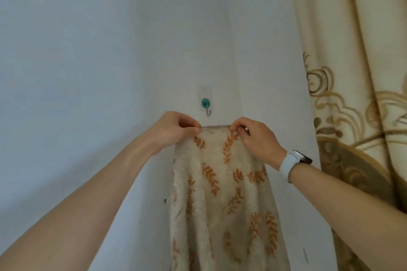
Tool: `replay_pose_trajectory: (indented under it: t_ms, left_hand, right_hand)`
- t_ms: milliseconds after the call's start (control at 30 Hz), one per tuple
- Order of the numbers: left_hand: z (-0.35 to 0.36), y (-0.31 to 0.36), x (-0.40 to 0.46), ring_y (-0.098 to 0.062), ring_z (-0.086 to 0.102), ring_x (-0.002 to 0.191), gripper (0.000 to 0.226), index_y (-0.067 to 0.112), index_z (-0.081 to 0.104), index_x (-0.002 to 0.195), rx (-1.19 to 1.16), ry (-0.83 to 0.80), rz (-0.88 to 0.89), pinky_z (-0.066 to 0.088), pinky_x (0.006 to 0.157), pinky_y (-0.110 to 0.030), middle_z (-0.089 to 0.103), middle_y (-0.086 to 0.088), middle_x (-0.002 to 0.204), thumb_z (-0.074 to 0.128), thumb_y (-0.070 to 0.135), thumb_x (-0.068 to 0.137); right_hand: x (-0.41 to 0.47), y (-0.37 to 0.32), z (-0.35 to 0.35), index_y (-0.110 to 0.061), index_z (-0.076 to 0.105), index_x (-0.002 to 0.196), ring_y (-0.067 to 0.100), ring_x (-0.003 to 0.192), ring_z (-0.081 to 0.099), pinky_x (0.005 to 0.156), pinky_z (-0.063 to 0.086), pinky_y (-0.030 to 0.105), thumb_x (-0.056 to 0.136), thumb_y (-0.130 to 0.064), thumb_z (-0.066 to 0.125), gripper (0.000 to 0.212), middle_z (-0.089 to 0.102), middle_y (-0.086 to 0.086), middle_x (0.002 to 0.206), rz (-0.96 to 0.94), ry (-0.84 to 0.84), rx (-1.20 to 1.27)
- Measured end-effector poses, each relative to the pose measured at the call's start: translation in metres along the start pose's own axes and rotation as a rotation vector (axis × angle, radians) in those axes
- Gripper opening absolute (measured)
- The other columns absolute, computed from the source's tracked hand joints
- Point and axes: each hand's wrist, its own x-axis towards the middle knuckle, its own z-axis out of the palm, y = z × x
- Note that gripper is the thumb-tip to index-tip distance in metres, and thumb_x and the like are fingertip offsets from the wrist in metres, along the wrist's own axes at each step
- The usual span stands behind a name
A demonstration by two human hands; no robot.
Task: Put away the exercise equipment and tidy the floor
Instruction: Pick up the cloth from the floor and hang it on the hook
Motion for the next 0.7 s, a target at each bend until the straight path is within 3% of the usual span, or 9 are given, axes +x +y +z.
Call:
replay_pose_trajectory:
  t_ms: [100,167,233,300,333,433,567,700]
  left_hand:
    - [-0.003,-0.002,0.031,-0.009,0.056,0.083,0.012,0.014,0.071,0.091,0.239,0.168,0.131,0.042,0.067,-0.007,0.064,0.006,0.085,0.06,0.011,0.086]
    - [-0.001,-0.005,0.05,-0.014,0.055,0.086,0.019,0.012,0.07,0.098,0.428,0.377,0.26,0.04,0.076,-0.017,0.061,0.001,0.091,0.053,0.012,0.091]
    - [0.004,-0.011,0.067,-0.026,0.056,0.09,0.023,0.008,0.067,0.104,0.575,0.478,0.334,0.045,0.08,-0.033,0.059,-0.009,0.1,0.047,0.013,0.094]
    - [0.012,-0.019,0.08,-0.031,0.058,0.084,0.015,0.005,0.066,0.097,0.784,0.544,0.402,0.047,0.069,-0.039,0.059,-0.012,0.094,0.054,0.008,0.089]
    - [0.016,-0.023,0.085,-0.03,0.059,0.074,0.007,0.006,0.067,0.086,0.898,0.581,0.428,0.046,0.06,-0.036,0.06,-0.011,0.084,0.063,0.005,0.08]
    - [0.029,-0.027,0.09,-0.023,0.054,0.054,0.02,0.015,0.063,0.06,1.087,0.643,0.408,0.039,0.053,-0.028,0.057,-0.002,0.059,0.077,0.002,0.054]
    - [0.047,-0.038,0.081,-0.022,0.049,0.055,0.022,0.016,0.06,0.056,1.118,0.702,0.392,0.034,0.057,-0.031,0.054,-0.001,0.055,0.073,-0.003,0.052]
    - [0.067,-0.051,0.062,-0.022,0.048,0.057,0.023,0.017,0.062,0.059,1.049,0.716,0.332,0.029,0.059,-0.031,0.054,0.001,0.053,0.074,-0.001,0.053]
  right_hand:
    - [0.035,0.002,0.008,-0.022,0.06,0.108,0.016,0.104,0.057,0.081,0.041,0.027,0.097,-0.015,0.036,0.028,0.062,-0.006,0.116,-0.023,0.076,-0.038]
    - [0.058,0.001,0.015,-0.02,0.058,0.114,0.018,0.111,0.054,0.088,0.042,0.03,0.097,-0.015,0.035,0.029,0.059,-0.003,0.122,-0.022,0.109,0.006]
    - [0.078,0.002,0.023,-0.018,0.055,0.118,0.019,0.114,0.052,0.093,0.043,0.033,0.097,-0.015,0.034,0.029,0.056,0.0,0.127,0.007,0.108,0.055]
    - [0.094,0.005,0.035,-0.015,0.052,0.121,0.021,0.116,0.051,0.096,0.043,0.034,0.097,-0.015,0.035,0.029,0.054,0.004,0.129,0.058,0.076,0.096]
    - [0.099,0.008,0.041,-0.014,0.051,0.121,0.022,0.116,0.051,0.096,0.043,0.036,0.097,-0.016,0.035,0.029,0.053,0.005,0.129,0.092,0.057,0.114]
    - [0.098,0.02,0.057,-0.011,0.05,0.119,0.023,0.11,0.053,0.093,0.044,0.035,0.096,-0.016,0.037,0.027,0.055,0.008,0.124,0.209,0.021,0.174]
    - [0.074,0.035,0.07,-0.008,0.054,0.11,0.02,0.098,0.054,0.084,0.043,0.029,0.096,-0.02,0.041,0.023,0.059,0.007,0.109,0.23,-0.011,0.176]
    - [0.042,0.032,0.077,-0.016,0.053,0.105,0.011,0.078,0.051,0.064,0.039,0.017,0.095,-0.023,0.044,0.016,0.053,-0.008,0.082,0.237,-0.004,0.36]
